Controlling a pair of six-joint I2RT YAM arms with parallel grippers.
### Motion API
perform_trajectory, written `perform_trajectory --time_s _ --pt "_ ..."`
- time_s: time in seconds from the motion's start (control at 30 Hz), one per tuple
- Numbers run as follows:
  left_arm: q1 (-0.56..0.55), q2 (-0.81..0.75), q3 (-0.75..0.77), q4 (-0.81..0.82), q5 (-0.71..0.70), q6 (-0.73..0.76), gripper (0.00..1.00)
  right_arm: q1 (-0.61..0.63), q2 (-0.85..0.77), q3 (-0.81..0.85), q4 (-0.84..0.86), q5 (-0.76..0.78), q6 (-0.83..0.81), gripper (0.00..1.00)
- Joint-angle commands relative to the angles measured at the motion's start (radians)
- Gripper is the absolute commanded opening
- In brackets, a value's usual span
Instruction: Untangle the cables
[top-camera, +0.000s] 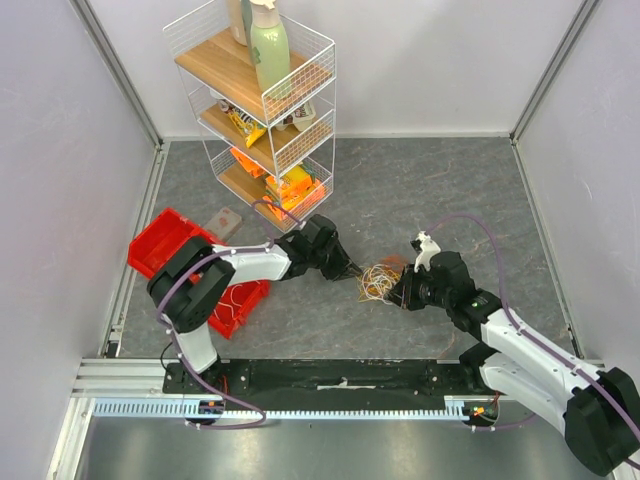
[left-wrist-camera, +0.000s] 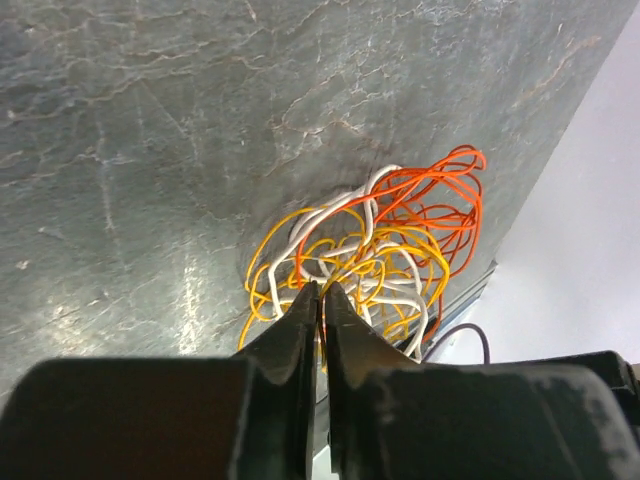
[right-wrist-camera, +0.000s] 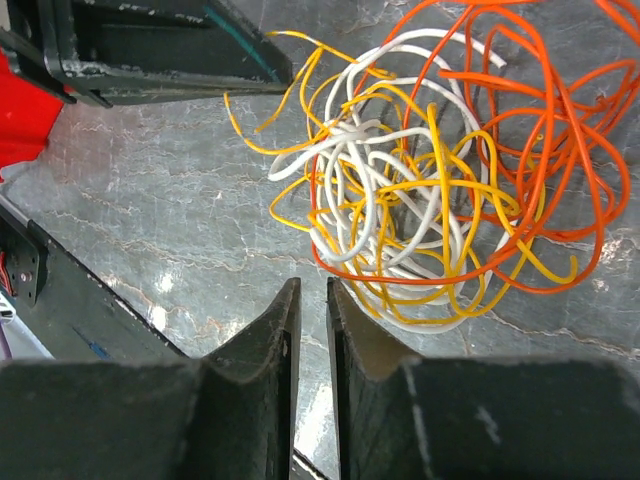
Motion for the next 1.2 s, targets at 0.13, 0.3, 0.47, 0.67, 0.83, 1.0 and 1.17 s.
perform_trajectory --time_s 0.13,0.3,0.47,0.67,0.83,1.0,1.17 --pt "-0.008 -0.198 -0.06 0.036 -0.021 0.096 0.02 0.004 0.067 0.003 0.092 0.03 0.042 0.46" --pt "-0.017 -0.316 -0.083 0.045 0.143 0.163 0.02 0.021 0.143 0.02 0.143 0.115 0.071 0.64" --pt "-0.026 -0.5 -0.106 0.04 0.247 0.234 0.02 0.022 0.223 0.04 0.086 0.387 0.207 0.59" --pt "-0.025 -0.783 0.037 -0.221 0.226 0.456 0.02 0.016 0.207 0.038 -0.009 0.687 0.315 0.39" --pt "-0.023 -0.973 0.194 -0.412 0.07 0.584 0.02 -0.033 0.163 0.102 -0.107 0.823 0.228 0.24" --pt "-0.023 -1.03 0.3 -0.518 -0.059 0.613 0.02 -0.042 0.211 0.225 -0.173 0.858 0.022 0.3" --pt "-0.023 -1.029 0.328 -0.523 -0.101 0.608 0.02 0.007 0.252 0.368 -0.267 0.589 -0.214 0.56"
